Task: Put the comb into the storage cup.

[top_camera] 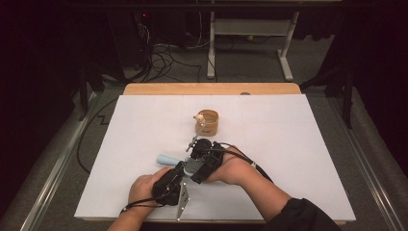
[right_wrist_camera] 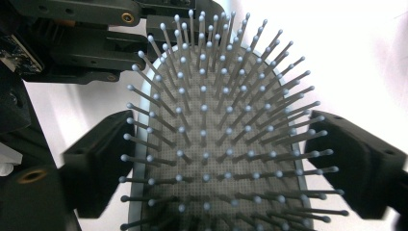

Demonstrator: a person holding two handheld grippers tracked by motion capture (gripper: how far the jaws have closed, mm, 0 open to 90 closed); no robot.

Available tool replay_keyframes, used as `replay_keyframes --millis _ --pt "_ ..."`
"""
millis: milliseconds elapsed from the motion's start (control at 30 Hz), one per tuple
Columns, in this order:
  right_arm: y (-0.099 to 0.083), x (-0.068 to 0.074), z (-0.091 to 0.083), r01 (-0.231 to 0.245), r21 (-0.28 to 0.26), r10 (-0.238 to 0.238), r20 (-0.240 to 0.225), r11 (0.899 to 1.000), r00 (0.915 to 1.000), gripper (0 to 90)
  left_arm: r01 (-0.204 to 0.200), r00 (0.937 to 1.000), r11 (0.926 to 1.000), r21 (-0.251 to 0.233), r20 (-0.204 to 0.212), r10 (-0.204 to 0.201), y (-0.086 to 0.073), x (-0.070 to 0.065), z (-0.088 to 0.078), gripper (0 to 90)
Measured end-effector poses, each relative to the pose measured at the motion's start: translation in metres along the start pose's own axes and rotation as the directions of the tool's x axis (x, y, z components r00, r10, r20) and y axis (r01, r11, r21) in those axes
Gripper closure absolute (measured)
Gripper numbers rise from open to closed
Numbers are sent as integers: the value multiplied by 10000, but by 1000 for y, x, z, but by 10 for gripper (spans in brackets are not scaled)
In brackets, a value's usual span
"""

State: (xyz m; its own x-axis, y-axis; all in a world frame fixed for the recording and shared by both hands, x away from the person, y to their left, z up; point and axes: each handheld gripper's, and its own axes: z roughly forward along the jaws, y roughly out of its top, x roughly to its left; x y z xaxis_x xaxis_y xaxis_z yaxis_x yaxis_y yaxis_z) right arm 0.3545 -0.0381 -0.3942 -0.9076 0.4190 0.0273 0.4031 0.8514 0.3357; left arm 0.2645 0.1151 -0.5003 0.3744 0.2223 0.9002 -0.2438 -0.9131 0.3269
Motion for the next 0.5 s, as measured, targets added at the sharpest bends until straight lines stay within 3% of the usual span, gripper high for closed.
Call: replay_keyframes --millis 133,500 --pt "-1 -2 -1 -50 76 50 75 10000 10000 5 -60 10000 10000 -13 15 60 0 0 0 763" --pt "-6 -3 -13 13 12 -13 401 10000 9992 1 179 9998 9998 -41 -91 -180 0 1 1 766"
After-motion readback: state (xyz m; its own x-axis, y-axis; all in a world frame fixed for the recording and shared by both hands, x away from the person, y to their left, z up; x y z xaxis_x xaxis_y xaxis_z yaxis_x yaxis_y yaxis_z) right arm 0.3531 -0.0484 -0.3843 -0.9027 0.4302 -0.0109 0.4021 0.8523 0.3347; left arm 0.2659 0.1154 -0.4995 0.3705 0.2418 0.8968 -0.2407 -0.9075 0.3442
